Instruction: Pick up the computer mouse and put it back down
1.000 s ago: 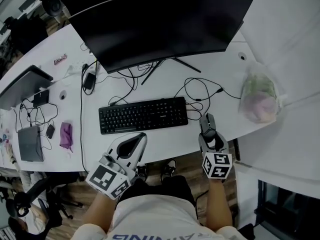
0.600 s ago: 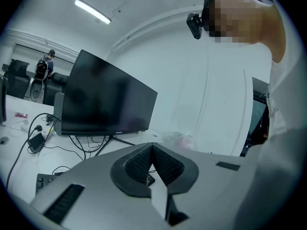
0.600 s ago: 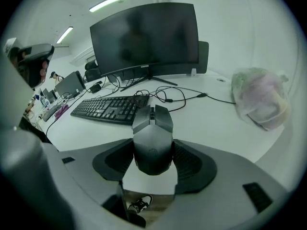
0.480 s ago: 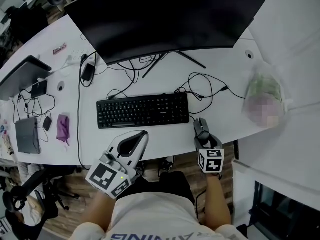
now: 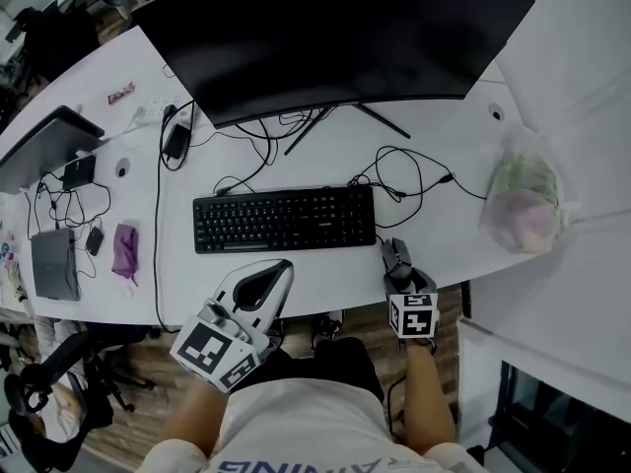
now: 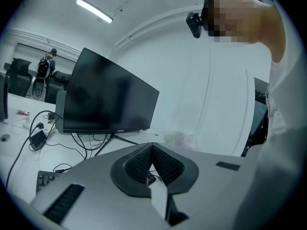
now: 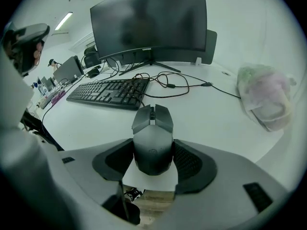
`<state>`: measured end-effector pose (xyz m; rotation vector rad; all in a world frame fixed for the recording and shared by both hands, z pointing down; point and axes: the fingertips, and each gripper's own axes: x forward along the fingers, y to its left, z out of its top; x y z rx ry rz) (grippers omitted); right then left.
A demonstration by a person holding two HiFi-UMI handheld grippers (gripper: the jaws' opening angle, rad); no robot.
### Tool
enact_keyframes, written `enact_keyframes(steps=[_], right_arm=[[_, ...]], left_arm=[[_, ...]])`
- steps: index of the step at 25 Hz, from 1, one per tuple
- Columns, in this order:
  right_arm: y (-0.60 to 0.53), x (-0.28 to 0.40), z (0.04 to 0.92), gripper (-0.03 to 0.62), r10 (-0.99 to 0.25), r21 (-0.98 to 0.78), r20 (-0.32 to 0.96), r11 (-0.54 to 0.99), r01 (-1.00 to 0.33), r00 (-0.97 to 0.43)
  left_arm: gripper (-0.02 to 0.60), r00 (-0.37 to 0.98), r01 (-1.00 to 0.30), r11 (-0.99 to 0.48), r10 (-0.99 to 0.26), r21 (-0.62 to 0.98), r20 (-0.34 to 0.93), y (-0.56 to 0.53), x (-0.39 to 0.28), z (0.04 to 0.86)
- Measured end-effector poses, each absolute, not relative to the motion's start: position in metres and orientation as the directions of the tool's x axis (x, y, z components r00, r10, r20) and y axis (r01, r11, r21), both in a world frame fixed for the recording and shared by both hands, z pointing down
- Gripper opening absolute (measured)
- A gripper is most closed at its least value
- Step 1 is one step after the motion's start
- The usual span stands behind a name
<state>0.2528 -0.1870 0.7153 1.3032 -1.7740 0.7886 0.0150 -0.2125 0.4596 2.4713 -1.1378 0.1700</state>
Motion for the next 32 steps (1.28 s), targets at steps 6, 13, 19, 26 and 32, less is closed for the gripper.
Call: enact_keyframes(steps=[6,13,19,26,32], right_arm=[[-0.185,0.253,0.718,0.270,-0.457,-0.030,0.874,0.283,-0.959,-0.163],[-0.181,0.254,0.722,0.270,-0.457,0.011,0.881,0.276,-0.961,-0.121],[-0.187,0.252,0.707,0.270,-0.501,0.022,0.857,0.270,-0.963,-0.120],[-0.197,0.248,0.659,0.268,-0.617,0.040,0.776,0.253,-0.967,-0.130],[-0.204,0.236,0.606,0.223,-0.715,0.031,0.680,0.250,-0.968,-0.163]], left_arm=[[0.005,0.658,-0.750,-0.579,-0.700,0.319,0.277,-0.212,0.010,0.459],[0.005,0.660,-0.748,-0.578,-0.698,0.326,0.278,-0.211,0.006,0.460],[0.005,0.665,-0.744,-0.585,-0.697,0.323,0.268,-0.209,0.002,0.456],[0.005,0.684,-0.726,-0.614,-0.692,0.311,0.232,-0.209,0.002,0.441],[0.005,0.706,-0.704,-0.644,-0.682,0.300,0.191,-0.210,0.005,0.425]])
